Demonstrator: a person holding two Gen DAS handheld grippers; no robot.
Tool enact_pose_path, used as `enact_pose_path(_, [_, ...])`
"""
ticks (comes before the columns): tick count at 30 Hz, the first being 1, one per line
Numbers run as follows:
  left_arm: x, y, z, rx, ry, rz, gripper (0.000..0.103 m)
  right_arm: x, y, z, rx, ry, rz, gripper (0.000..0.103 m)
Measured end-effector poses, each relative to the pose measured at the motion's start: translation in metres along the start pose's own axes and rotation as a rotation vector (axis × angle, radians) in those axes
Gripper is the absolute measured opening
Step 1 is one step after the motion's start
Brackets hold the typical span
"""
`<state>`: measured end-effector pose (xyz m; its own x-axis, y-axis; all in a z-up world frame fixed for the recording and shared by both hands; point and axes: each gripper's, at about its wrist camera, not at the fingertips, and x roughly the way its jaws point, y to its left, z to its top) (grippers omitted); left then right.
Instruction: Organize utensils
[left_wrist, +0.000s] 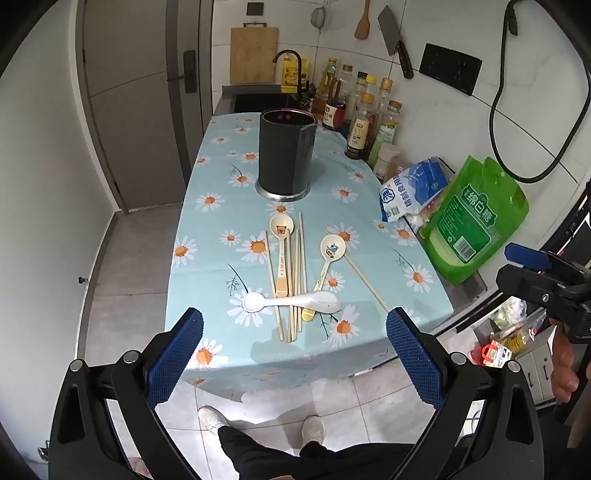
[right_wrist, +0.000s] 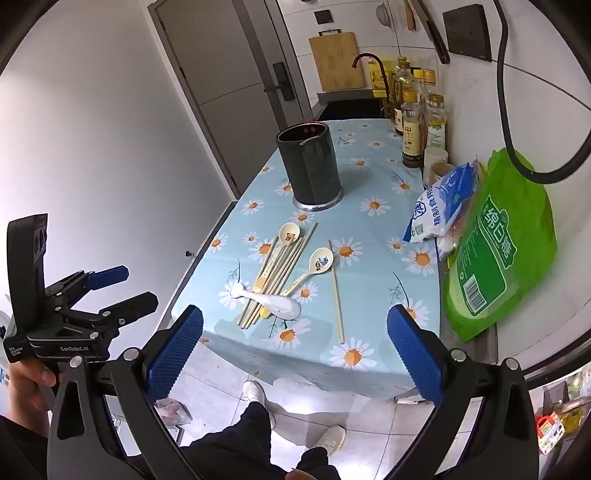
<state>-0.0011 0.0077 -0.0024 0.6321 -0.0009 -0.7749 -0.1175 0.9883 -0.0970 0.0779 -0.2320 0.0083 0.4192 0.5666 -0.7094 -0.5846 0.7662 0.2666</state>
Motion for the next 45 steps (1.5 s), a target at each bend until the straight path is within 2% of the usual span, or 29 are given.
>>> enact_pose_path(9, [0.003, -0.005, -0.003, 0.025, 0.015, -0.014, 0.097, 0.002, 0.002, 0.0, 0.01, 0.014, 0.012, 0.099])
enact_pose_path(13, [0.005, -0.006, -0.005, 0.03, 0.02, -0.026, 0.097, 0.004, 0.001, 0.0, 0.021, 0.032, 0.043, 0.099])
enact_pose_path(19, [0.007, -0.009, -0.005, 0.036, 0.022, -0.033, 0.097, 0.006, -0.001, -0.001, 0.02, 0.034, 0.037, 0.099])
enact_pose_path(23, [0.007, -0.011, -0.003, 0.043, 0.019, -0.03, 0.097, 0.002, -0.001, -0.001, 0.007, 0.008, -0.002, 0.099])
enact_pose_path(34, [0.013, -0.011, -0.003, 0.048, 0.049, -0.04, 0.096, 0.007, 0.002, 0.003, -0.007, 0.034, 0.027, 0.099])
enact_pose_path(45, [0.013, -0.009, 0.001, 0.04, 0.046, -0.055, 0.096, 0.01, -0.001, 0.006, 0.008, 0.053, 0.031, 0.099])
